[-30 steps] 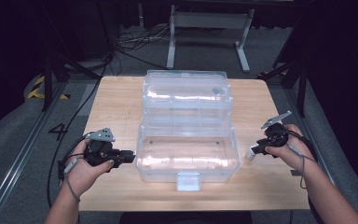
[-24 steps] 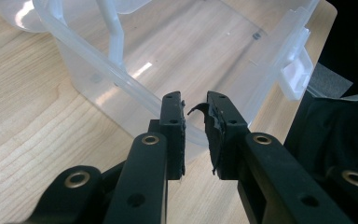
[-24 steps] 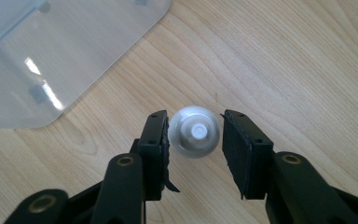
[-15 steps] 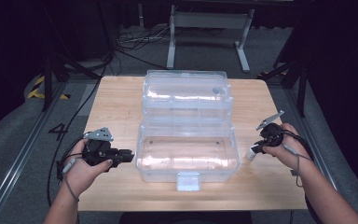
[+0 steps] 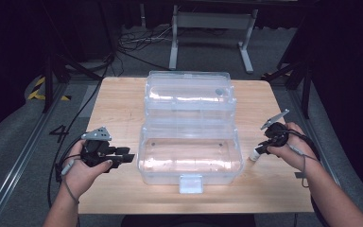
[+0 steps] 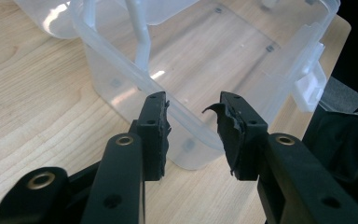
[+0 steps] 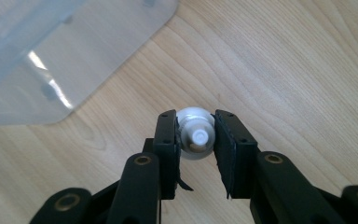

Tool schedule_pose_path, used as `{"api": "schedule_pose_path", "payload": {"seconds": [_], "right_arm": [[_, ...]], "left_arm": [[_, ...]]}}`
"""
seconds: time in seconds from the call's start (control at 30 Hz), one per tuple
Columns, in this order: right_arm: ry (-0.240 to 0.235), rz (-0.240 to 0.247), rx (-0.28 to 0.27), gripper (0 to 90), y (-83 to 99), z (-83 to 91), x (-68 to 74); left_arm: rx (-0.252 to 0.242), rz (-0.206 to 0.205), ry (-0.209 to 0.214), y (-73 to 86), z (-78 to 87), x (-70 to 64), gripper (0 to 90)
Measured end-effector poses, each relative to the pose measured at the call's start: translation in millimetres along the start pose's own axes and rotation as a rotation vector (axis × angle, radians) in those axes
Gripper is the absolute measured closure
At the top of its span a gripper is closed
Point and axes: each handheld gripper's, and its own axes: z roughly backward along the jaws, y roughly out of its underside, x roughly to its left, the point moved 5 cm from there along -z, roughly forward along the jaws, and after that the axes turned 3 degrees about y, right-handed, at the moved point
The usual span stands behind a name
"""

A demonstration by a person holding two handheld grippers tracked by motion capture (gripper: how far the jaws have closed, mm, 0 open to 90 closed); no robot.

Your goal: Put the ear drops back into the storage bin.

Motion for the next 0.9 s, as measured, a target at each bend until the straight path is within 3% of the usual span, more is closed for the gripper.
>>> {"api": "schedule_pose_path", "payload": {"seconds": [0.13,0.67,0.9], "right_arm": [[-0.004,0.011,-0.008,71.5,-4.0,9.7,1.9],[0.000,0.040,-0.037,71.5,-19.3,45.7,7.6],[-0.002,0.078,-0.043,71.5,-27.1,62.9,18.4]], "left_arm": [[0.006,0.009,-0.032,0.9,1.0,3.3,60.6],[-0.001,0.023,-0.027,2.2,2.5,6.1,60.1],[0.002,0.023,-0.028,2.4,2.0,6.8,60.1]]}}
